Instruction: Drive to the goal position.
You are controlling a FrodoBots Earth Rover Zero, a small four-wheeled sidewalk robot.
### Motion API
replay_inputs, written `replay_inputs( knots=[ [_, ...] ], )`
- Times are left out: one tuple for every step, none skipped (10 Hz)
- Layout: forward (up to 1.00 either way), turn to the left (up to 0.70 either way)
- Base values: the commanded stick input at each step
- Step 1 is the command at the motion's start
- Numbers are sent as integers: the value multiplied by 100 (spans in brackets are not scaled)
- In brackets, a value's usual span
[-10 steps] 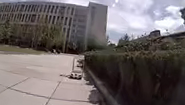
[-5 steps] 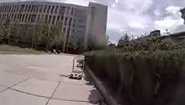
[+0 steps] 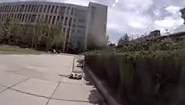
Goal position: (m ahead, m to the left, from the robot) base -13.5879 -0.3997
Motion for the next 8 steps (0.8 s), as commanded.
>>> replay_inputs(
  knots=[
    [6, 0],
    [6, 0],
    [6, 0],
    [5, 0],
    [5, 0],
    [6, 0],
    [6, 0],
    [5, 0]
  ],
)
